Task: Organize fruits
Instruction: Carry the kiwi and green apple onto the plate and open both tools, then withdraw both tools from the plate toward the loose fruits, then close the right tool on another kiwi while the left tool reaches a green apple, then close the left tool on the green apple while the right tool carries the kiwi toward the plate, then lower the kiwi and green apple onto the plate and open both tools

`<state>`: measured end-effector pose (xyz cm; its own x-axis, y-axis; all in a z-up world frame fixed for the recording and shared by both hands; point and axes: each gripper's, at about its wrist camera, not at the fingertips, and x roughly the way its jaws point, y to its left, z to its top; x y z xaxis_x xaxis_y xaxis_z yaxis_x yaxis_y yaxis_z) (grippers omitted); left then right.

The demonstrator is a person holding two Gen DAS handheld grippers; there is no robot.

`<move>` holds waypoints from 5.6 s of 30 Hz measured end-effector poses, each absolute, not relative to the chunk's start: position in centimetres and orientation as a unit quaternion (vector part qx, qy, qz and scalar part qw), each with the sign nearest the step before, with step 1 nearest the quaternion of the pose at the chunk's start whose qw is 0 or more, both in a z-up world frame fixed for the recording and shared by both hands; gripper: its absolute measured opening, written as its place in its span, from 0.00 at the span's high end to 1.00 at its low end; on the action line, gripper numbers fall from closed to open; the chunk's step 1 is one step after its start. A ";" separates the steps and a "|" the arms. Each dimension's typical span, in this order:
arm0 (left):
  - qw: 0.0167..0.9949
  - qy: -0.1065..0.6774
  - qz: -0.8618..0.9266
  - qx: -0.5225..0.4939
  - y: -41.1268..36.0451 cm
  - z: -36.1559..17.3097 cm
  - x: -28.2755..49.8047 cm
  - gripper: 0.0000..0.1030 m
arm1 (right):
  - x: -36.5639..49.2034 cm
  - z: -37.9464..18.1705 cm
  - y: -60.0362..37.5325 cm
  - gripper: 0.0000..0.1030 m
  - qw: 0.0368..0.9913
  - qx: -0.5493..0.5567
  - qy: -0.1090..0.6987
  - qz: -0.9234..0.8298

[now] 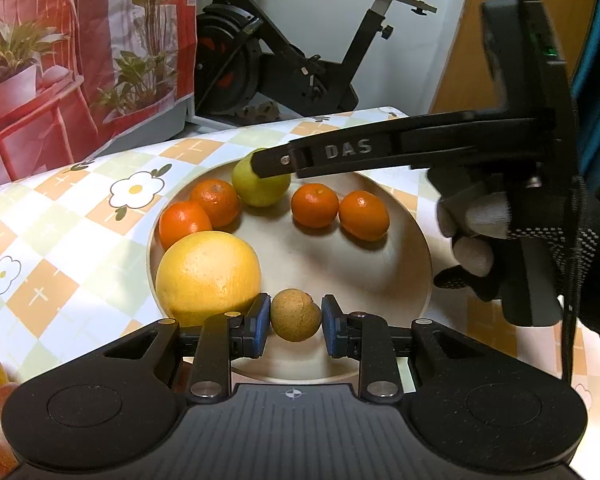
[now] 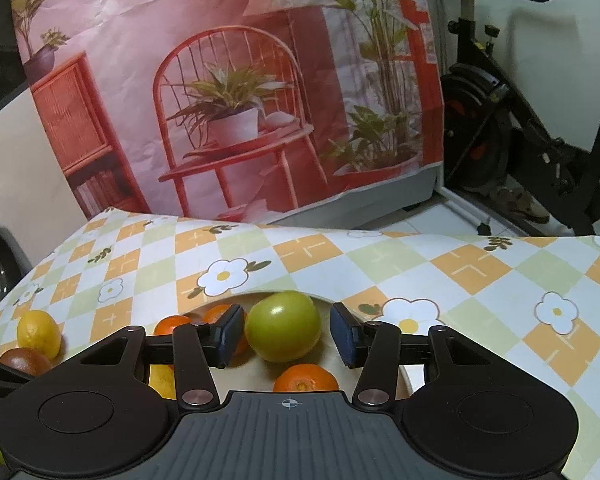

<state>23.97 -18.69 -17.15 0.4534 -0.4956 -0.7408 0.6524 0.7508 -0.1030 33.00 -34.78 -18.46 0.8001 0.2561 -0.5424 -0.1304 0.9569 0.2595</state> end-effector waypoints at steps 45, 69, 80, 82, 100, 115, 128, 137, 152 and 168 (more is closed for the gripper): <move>0.898 0.377 -0.222 0.039 -3.2 -12.5 17.8 0.61 | 19.2 -15.9 -24.4 0.56 0.939 0.084 0.287 0.171; 0.894 0.382 -0.232 0.023 -2.1 -14.0 15.8 0.61 | 15.9 -18.8 -16.9 0.58 0.897 -0.030 0.337 0.286; 0.890 0.387 -0.239 0.022 -2.2 -14.1 15.8 0.61 | 16.6 -19.2 -16.2 0.75 0.886 -0.039 0.346 0.307; 0.890 0.387 -0.240 0.021 -2.3 -14.2 15.8 0.61 | 16.6 -19.3 -16.6 0.75 0.888 -0.030 0.345 0.302; 0.872 0.407 -0.271 0.025 -5.0 -16.1 14.7 0.48 | 14.4 -19.4 -24.6 0.75 0.949 0.072 0.269 0.145; 0.870 0.402 -0.277 0.073 -6.9 -17.0 13.9 0.54 | 14.6 -20.0 -27.3 0.75 0.962 0.096 0.245 0.069; 0.891 0.344 -0.290 0.065 -8.7 -11.6 16.4 0.54 | 15.4 -19.1 -29.0 0.75 0.965 0.094 0.238 0.062; 0.894 0.323 -0.307 0.045 -15.2 -10.0 21.9 0.54 | 18.7 -18.0 -31.3 0.75 0.971 0.072 0.223 0.043; 0.862 0.393 -0.308 0.089 -21.2 -14.8 28.8 0.54 | 22.9 -19.9 -32.8 0.75 0.965 0.080 0.246 0.041; 0.852 0.422 -0.299 0.085 -21.5 -16.0 30.1 0.54 | 24.3 -20.8 -31.4 0.75 0.959 0.071 0.269 0.059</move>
